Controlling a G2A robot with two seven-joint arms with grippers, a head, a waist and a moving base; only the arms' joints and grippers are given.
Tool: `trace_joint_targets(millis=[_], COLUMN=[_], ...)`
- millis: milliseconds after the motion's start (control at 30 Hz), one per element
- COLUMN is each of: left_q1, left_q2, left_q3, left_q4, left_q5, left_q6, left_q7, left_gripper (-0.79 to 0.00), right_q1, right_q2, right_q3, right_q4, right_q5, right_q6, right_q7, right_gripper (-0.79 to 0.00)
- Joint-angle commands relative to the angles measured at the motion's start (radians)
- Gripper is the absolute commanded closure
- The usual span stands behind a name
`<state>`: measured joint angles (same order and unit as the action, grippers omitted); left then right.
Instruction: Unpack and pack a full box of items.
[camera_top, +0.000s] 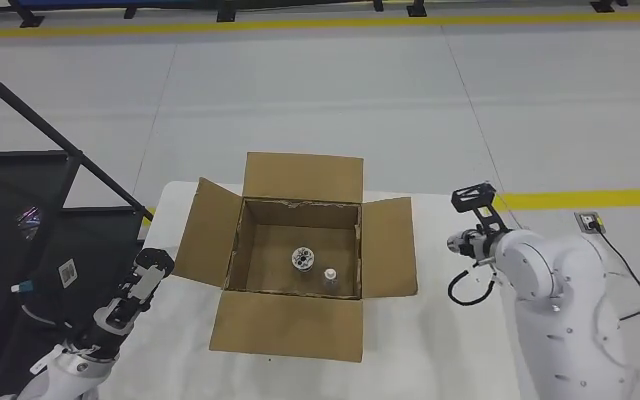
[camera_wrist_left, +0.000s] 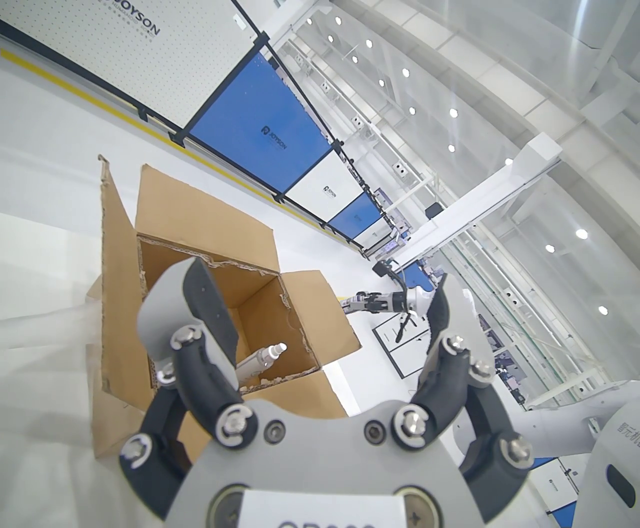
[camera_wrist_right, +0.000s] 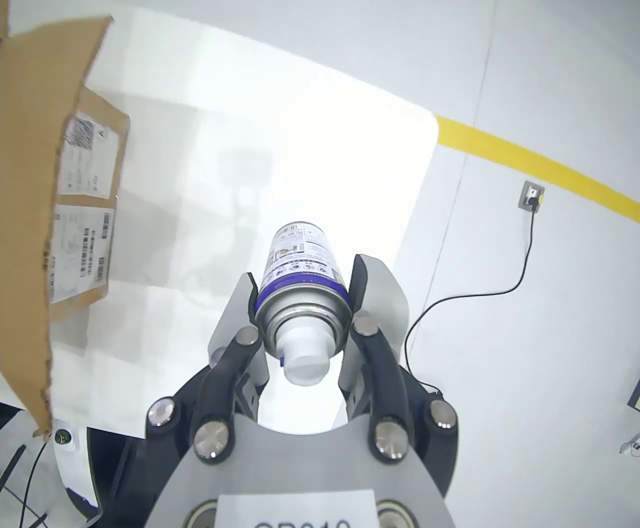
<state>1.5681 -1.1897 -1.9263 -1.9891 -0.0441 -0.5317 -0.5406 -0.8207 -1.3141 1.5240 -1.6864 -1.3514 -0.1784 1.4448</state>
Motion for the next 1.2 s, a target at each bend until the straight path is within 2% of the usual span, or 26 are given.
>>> trace_joint_targets(millis=[0, 167, 367, 400, 467, 533, 600, 633, 767, 900, 1000, 1100, 1167], left_q1=[0.000, 0.000, 0.000, 0.000, 0.000, 0.000, 0.000, 0.000, 0.000, 0.000, 0.000, 0.000, 0.000], left_q2=[0.000, 0.000, 0.000, 0.000, 0.000, 0.000, 0.000, 0.000, 0.000, 0.000, 0.000, 0.000, 0.000], left_q3=[0.000, 0.000, 0.000, 0.000, 0.000, 0.000, 0.000, 0.000, 0.000, 0.000, 0.000, 0.000, 0.000], left_q4=[0.000, 0.000, 0.000, 0.000, 0.000, 0.000, 0.000, 0.000, 0.000, 0.000, 0.000, 0.000, 0.000], left_q5=[0.000, 0.000, 0.000, 0.000, 0.000, 0.000, 0.000, 0.000, 0.000, 0.000, 0.000, 0.000, 0.000], left_q6=[0.000, 0.000, 0.000, 0.000, 0.000, 0.000, 0.000, 0.000, 0.000, 0.000, 0.000, 0.000, 0.000], left_q7=[0.000, 0.000, 0.000, 0.000, 0.000, 0.000, 0.000, 0.000, 0.000, 0.000, 0.000, 0.000, 0.000], left_gripper=[-0.785, -0.785, -0.785, -0.785, -0.785, -0.785, -0.785, -0.785, -0.785, -0.785, -0.785, -0.785, -0.785], right_q1=[0.034, 0.118, 0.179, 0.185, 0.192, 0.197, 0.198, 0.198, 0.194, 0.181, 0.146, 0.087, 0.039], right_q2=[0.001, 0.001, 0.002, 0.002, 0.003, 0.003, 0.005, 0.005, 0.009, 0.014, 0.018, 0.020, 0.019], right_q3=[-0.016, -0.044, -0.072, -0.075, -0.079, -0.084, -0.086, -0.087, -0.091, -0.089, -0.078, -0.080, -0.102], right_q4=[0.116, 0.326, 0.478, 0.494, 0.522, 0.539, 0.547, 0.549, 0.537, 0.459, 0.304, 0.069, -0.086], right_q5=[-0.033, -0.002, -0.008, -0.005, 0.001, 0.004, 0.009, 0.011, 0.012, 0.000, 0.005, -0.018, 0.004], right_q6=[0.009, -0.018, -0.019, -0.019, -0.019, -0.019, -0.018, -0.017, -0.014, 0.007, 0.026, 0.077, 0.066], right_q7=[-0.004, -0.060, -0.096, -0.104, -0.117, -0.125, -0.130, -0.130, -0.127, -0.115, -0.121, -0.127, -0.145], right_gripper=[0.000, 0.000, 0.000, -0.049, -0.305, -0.499, -0.748, -0.785, -0.785, -0.785, -0.785, -0.785, -0.785])
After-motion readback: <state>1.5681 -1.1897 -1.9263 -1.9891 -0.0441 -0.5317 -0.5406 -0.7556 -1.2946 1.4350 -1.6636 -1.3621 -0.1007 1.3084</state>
